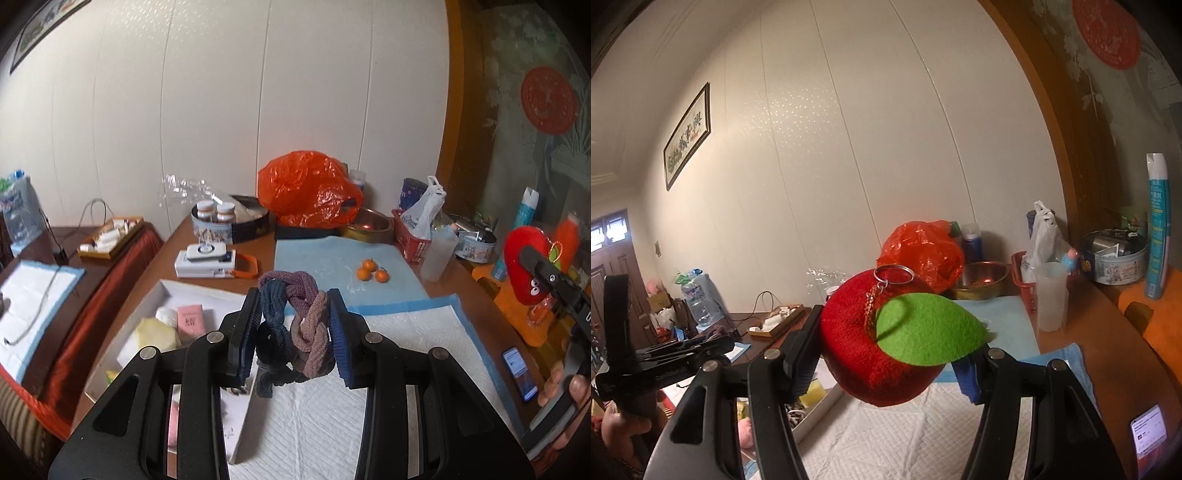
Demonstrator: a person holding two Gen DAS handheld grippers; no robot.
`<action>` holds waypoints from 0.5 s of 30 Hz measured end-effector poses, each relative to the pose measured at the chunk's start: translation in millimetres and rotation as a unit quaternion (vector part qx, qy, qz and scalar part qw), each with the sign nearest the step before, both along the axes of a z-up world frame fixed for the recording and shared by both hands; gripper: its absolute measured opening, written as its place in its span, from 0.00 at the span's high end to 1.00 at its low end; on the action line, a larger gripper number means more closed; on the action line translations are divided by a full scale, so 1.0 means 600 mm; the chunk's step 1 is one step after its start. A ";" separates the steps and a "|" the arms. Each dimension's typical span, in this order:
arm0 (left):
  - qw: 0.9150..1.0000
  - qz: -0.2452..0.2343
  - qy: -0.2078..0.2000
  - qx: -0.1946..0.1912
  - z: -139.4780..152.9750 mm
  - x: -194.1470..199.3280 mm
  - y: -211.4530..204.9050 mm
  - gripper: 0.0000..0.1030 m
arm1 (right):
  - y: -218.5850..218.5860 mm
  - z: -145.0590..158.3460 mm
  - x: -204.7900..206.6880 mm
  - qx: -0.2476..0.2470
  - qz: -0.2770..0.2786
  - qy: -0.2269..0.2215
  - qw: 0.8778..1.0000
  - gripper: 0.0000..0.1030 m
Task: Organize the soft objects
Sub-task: 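Carry the rope and apple plush over the white tray and release both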
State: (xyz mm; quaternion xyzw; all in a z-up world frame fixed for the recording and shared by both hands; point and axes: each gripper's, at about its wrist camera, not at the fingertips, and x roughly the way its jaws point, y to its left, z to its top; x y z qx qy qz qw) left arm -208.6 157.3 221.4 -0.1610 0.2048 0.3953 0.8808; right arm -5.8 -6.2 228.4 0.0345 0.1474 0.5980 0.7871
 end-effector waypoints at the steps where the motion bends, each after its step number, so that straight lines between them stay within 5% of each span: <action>1: 1.000 0.001 0.000 -0.005 -0.002 0.000 0.004 0.66 | 0.006 -0.002 -0.004 -0.004 0.005 0.003 1.000 0.39; 15: 1.000 0.012 -0.005 -0.018 -0.020 -0.039 0.026 0.66 | 0.030 -0.014 -0.037 -0.010 0.028 0.013 0.999 0.39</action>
